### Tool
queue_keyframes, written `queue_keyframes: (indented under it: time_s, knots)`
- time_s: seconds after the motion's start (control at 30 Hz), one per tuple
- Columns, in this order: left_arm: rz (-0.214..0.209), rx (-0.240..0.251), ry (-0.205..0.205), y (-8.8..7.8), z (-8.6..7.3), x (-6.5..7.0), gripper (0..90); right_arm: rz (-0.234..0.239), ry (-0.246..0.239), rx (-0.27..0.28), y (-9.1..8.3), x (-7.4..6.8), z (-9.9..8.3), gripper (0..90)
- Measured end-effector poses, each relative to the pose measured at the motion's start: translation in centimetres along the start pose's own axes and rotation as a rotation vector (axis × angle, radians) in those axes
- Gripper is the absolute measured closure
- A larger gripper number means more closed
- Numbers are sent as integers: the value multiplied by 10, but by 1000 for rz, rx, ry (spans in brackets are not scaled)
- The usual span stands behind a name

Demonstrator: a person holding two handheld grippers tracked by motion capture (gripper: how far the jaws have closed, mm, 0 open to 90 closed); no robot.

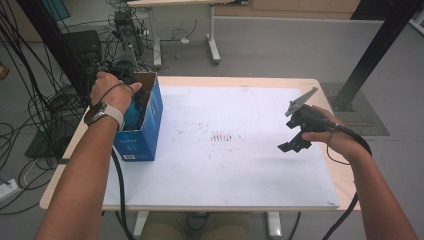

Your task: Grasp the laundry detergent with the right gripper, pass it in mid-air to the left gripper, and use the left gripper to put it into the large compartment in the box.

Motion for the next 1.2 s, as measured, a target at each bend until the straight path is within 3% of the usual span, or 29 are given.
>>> queue_keyframes:
  time_s: [1.2]
  knots:
    - [6, -27, 21, 28, 1, 2, 377, 11, 23, -5, 6, 3, -9, 55]
Point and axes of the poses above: each handheld gripper's, and its own axes: y roughly forward along the jaws, z roughly out of its top, x roughly to its right, the point moved 6 cm from there along y, roughly forward along the jaws, and after that the axes turned 5 degrees about x, right-handed, at the moved point
